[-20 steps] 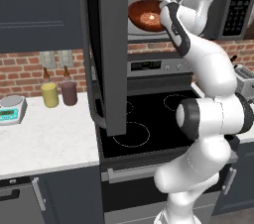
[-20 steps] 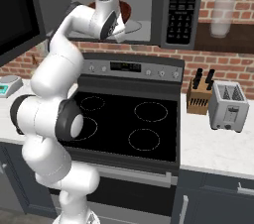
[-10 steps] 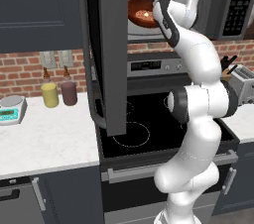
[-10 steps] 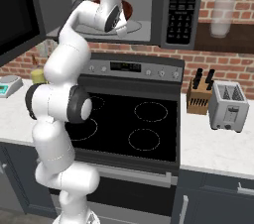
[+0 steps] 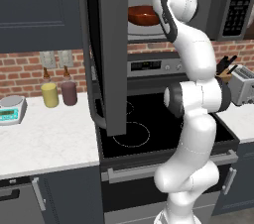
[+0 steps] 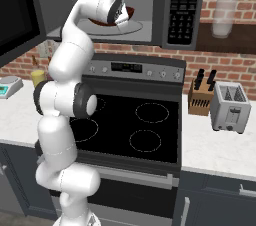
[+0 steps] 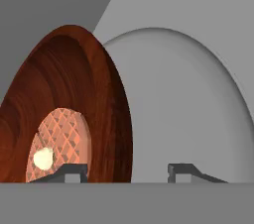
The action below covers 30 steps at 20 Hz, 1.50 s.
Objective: Open the microwave, place the bowl with waffle inside the microwave, then close the microwave door and turn it on.
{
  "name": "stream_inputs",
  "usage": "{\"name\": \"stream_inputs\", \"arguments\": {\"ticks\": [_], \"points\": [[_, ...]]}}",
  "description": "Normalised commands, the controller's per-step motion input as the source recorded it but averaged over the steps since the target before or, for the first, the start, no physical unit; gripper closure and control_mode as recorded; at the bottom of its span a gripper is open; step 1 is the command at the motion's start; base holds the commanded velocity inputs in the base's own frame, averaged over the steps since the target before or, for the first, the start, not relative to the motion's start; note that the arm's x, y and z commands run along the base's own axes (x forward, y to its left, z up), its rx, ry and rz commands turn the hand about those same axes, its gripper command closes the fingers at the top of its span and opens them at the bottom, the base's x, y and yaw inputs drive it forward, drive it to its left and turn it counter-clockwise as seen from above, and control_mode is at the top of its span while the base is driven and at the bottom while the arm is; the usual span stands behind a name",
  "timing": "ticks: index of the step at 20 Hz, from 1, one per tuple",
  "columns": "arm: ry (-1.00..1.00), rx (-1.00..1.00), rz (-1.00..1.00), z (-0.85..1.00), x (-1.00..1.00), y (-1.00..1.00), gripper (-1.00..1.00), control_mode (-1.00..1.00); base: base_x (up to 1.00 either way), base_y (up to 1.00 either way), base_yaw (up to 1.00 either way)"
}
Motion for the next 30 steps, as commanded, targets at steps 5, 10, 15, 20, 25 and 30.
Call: {"name": "stream_inputs", "arguments": {"ticks": [5,10,15,20,25,30], "points": [[-0.35,0.0,0.0,-0.1,-0.73,0.0,-1.0,-1.0,0.0,0.0,0.0],[-0.39,0.0,0.03,-0.02,-1.0,0.0,-1.0,-1.0,0.0,0.0,0.0],[-0.15,0.0,0.05,-0.37,-1.0,0.0,-1.0,-1.0,0.0,0.0,0.0],[-0.16,0.0,0.06,-0.29,-1.0,0.03,-1.0,-1.0,0.0,0.0,0.0],[-0.05,-0.02,0.09,-0.02,-1.0,0.07,-1.0,-1.0,0.0,0.0,0.0],[0.0,-0.12,0.1,0.0,-1.0,0.23,-1.0,-1.0,0.0,0.0,0.0]]}}
